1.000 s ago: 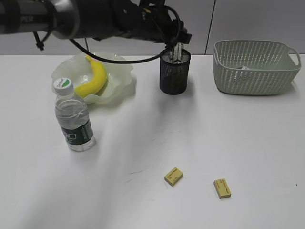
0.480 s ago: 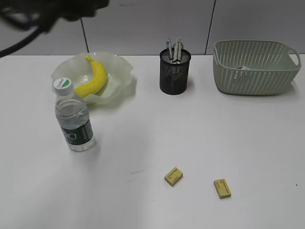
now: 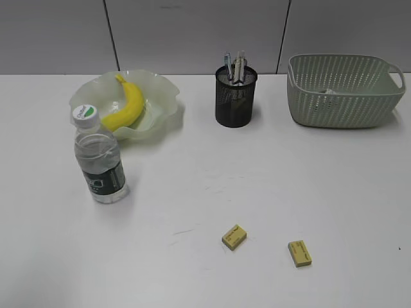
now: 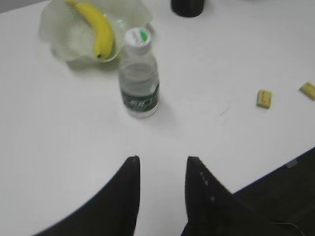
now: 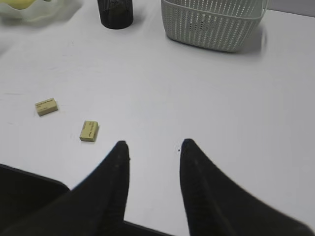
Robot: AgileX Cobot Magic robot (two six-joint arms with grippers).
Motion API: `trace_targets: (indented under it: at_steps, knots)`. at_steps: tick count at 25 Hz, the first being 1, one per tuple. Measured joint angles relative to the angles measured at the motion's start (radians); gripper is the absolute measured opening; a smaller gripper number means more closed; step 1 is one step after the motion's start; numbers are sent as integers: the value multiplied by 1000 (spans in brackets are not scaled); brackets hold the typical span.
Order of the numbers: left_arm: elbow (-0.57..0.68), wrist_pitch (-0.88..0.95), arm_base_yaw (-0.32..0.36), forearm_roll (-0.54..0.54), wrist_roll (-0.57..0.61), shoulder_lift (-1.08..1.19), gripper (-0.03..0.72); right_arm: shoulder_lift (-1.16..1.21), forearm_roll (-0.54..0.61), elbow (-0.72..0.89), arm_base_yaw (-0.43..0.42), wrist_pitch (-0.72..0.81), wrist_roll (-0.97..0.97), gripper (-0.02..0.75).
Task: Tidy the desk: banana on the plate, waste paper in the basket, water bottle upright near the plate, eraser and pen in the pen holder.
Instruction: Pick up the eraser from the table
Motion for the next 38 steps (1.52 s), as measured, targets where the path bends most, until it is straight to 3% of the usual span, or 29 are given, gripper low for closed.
trace_targets:
  at_steps: [4, 9, 14, 17, 21, 27, 32, 38]
  knots:
    - [35, 172, 1, 69, -84, -188, 237, 5, 7, -3, 0, -5, 0, 288]
    - [114, 234, 20, 133, -184, -399, 235, 42, 17, -17, 0, -35, 0, 288]
    - [146, 181, 56, 155, -192, -505, 235, 160, 70, -21, 0, -259, -1, 288]
    - [150, 169, 59, 155, -192, -513, 235, 362, 89, -27, 0, -405, -2, 288]
    - [150, 168, 70, 154, -192, -526, 235, 744, 104, -98, 0, -456, -2, 288]
    - [150, 168, 242, 153, -192, -537, 235, 1342, 186, -258, 10, -453, -2, 288]
    - [150, 168, 350, 152, -192, -537, 237, 1617, 217, -290, 78, -470, -2, 288]
    - [150, 168, 368, 152, -192, -537, 237, 1797, 260, -290, 106, -505, 1, 295]
